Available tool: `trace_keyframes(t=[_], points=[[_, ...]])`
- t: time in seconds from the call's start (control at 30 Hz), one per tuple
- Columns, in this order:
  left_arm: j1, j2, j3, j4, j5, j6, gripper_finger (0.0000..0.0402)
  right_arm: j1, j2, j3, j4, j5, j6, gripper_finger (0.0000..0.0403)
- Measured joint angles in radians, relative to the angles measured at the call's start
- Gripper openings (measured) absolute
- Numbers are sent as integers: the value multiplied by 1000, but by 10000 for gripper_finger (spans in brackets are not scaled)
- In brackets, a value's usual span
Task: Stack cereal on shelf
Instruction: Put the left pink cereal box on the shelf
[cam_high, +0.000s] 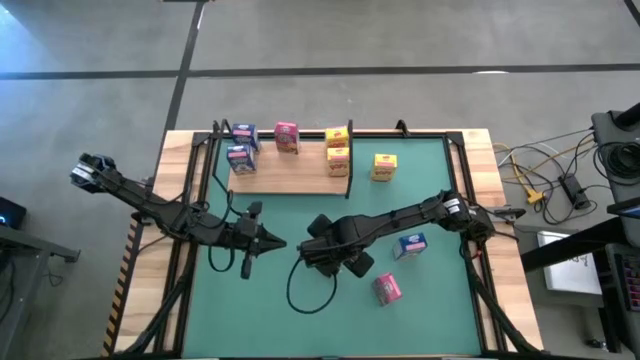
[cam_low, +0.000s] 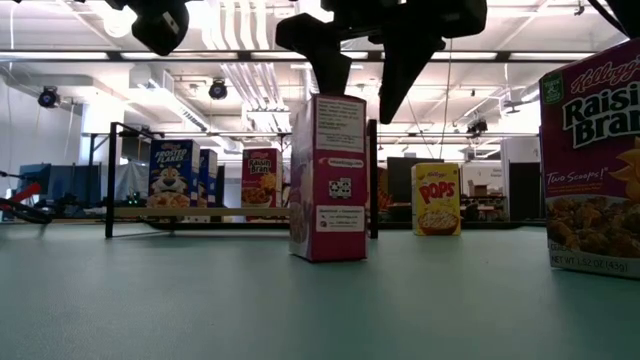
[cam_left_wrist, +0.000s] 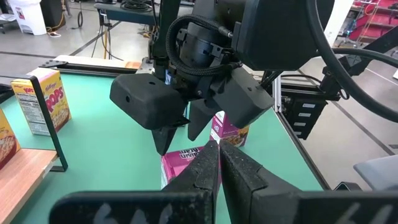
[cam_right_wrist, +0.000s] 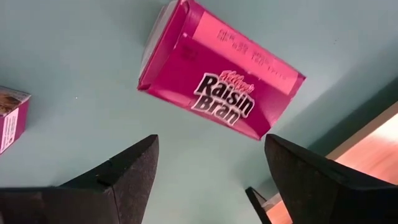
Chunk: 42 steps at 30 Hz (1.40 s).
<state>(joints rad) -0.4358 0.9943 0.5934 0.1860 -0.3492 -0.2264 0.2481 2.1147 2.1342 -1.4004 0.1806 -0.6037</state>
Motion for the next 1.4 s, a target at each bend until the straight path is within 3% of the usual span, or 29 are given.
trace_keyframes(t=[0.57,1.03,1.2,1.4], points=[[0,0,0,0,0,0,0,0,0,0,112,-58,-96,274],[0,1,0,-1,0,-3,0,0,-2,55,73,-17,-34,269],[0,1,0,-1,0,-3,0,0,-4,124,36,-13,84,265],[0,1,0,-1,0,6,0,0,-6,201,34,-13,449,267]])
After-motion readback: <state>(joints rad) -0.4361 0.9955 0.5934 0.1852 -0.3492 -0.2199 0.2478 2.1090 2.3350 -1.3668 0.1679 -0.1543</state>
